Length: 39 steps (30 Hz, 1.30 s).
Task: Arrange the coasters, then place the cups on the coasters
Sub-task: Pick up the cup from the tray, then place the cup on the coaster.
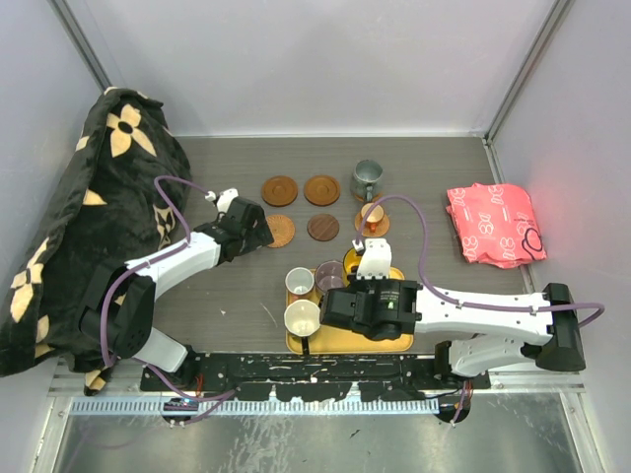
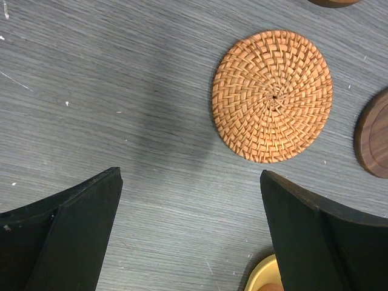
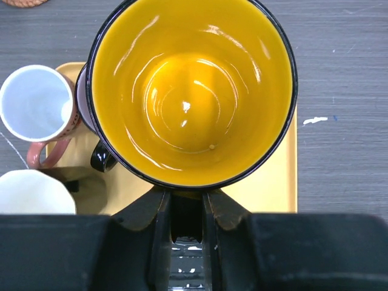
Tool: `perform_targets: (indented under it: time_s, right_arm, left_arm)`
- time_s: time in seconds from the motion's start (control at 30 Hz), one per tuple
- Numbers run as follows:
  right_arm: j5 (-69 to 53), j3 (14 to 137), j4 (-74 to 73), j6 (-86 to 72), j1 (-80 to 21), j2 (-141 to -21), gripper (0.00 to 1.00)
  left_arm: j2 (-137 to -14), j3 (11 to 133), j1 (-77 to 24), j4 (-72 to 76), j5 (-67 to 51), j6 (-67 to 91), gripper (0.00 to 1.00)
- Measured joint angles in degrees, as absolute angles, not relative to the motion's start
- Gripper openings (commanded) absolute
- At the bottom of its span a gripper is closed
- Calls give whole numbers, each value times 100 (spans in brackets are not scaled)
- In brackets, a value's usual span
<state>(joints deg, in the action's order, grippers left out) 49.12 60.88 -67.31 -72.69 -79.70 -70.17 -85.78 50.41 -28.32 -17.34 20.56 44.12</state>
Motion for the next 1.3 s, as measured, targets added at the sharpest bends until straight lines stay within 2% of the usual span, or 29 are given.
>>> perform_targets:
  time_s: [0.2,0.53,0.87,1.3]
  right_arm:
    - [4982,6149,-6506,-6615,-7456,-7039,0]
    - [4630,6189,-4866,-4491,-5889,-7126,0]
    - [3653,6849,-3321,-3002,-4818,-8464,0]
    - [2661,7607,-1975,-2132,-3981,-10075,1]
  left_arm:
    - [-8578,5041,-2803,-1734,2056,4414,98]
    - [-8578,5041,-2801,-1734,2056,4414,98]
    - [-8600,5041,-2775,-1730,2025,4414,98]
    - [-8680,5041,-2766,-1715,2012,4414,98]
